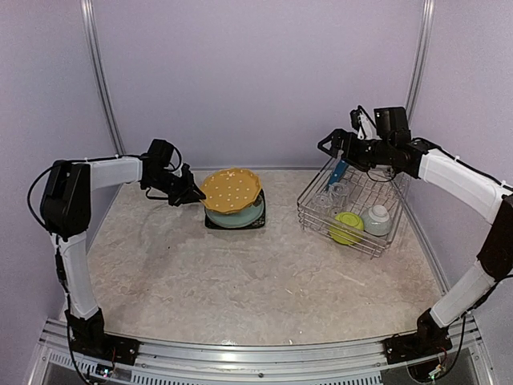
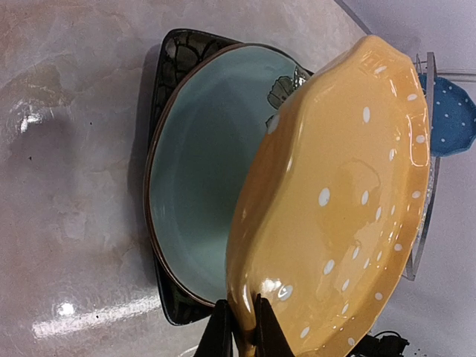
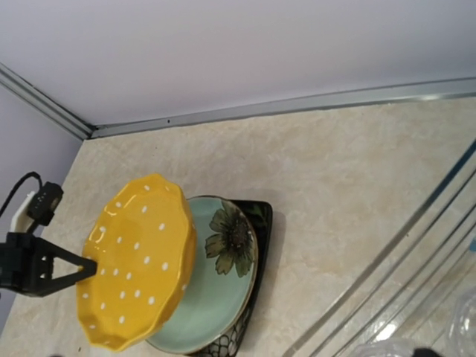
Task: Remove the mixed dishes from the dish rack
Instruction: Place the plate on the plate.
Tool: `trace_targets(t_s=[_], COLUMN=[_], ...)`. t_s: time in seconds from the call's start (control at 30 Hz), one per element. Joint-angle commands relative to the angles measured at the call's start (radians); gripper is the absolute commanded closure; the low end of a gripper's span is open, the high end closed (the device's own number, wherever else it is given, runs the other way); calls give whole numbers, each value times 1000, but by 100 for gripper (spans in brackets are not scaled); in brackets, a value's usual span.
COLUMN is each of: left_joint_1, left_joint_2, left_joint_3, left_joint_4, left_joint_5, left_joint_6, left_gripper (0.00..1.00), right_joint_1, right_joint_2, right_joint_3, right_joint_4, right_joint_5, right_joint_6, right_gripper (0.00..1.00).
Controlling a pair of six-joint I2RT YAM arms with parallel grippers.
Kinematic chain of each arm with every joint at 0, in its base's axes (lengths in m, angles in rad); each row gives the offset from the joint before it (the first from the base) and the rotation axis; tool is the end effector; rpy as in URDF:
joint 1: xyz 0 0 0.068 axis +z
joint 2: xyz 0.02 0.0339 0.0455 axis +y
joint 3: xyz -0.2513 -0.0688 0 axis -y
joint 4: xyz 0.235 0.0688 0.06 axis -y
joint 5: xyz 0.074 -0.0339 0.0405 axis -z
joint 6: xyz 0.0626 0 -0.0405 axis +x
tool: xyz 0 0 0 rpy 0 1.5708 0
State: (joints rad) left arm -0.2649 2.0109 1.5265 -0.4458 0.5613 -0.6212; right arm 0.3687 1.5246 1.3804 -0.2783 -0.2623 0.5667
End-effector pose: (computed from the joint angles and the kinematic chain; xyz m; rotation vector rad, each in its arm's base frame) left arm 0.4148 -0.1471 0.1827 -0.2165 2.6076 -1.0488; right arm 0.3413 0.1493 0.3350 0.0289 2.0833 0.8498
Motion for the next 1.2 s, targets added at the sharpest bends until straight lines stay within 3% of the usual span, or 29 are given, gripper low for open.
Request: trace_targets(t_s=[0.0, 1.17], left_joint_1=[2, -40], left_joint_2=[15, 188], left_joint_3=[71, 251], left_joint_4=[74, -88], left_joint_5=[46, -57], left_joint_6=[25, 107], left_gripper=[100, 99], right_joint_1=[-19, -63], right_joint_2=[-26, -7], right_joint_3=[-24, -35], right_joint_4=[18, 51], right_joint_5=[-35, -112], right_joint_6=[27, 68], right_gripper=[1, 1])
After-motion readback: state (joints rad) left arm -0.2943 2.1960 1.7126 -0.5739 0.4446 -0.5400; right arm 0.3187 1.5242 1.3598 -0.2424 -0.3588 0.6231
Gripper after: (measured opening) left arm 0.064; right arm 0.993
